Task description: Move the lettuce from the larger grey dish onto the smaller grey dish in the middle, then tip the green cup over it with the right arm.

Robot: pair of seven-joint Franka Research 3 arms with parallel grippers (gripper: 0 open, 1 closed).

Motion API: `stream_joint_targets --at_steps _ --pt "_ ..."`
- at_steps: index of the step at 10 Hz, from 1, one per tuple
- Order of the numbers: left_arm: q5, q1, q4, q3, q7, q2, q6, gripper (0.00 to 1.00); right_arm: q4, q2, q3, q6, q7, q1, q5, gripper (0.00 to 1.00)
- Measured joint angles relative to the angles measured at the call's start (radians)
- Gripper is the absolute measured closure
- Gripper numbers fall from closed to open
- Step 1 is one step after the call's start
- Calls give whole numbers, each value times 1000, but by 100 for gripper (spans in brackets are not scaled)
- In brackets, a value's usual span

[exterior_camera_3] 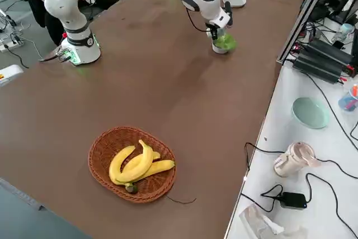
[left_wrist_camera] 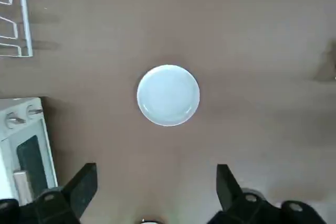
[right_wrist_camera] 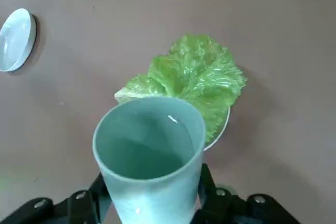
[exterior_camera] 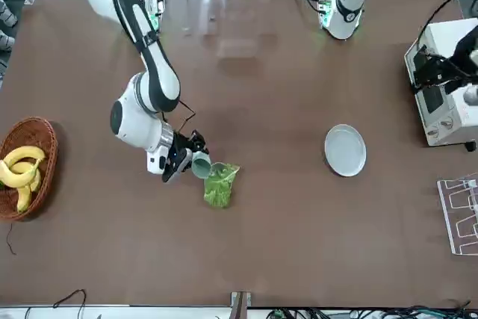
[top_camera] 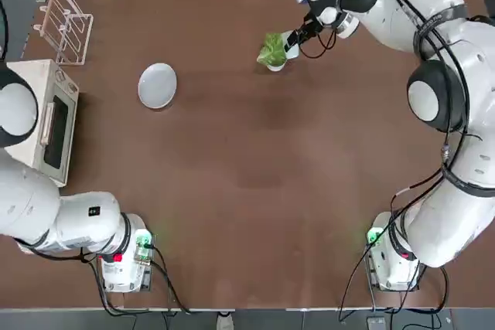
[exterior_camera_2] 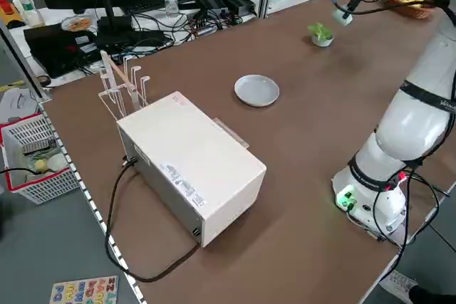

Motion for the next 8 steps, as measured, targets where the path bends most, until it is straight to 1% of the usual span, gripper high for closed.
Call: stream_joint_targets --at_steps 2,3,4,8 --pt "28 -176 -2 98 -72 15 0 0 23 27 -1 -4 30 1 0 32" --pt "29 -188 -1 122 -76 15 0 0 30 37 -1 -18 54 1 0 32" --pt "29 -178 -2 136 -76 17 0 0 39 42 -1 -34 81 2 -1 32" --pt "29 -168 -2 141 -76 32 0 0 85 74 -8 -78 155 2 -1 32"
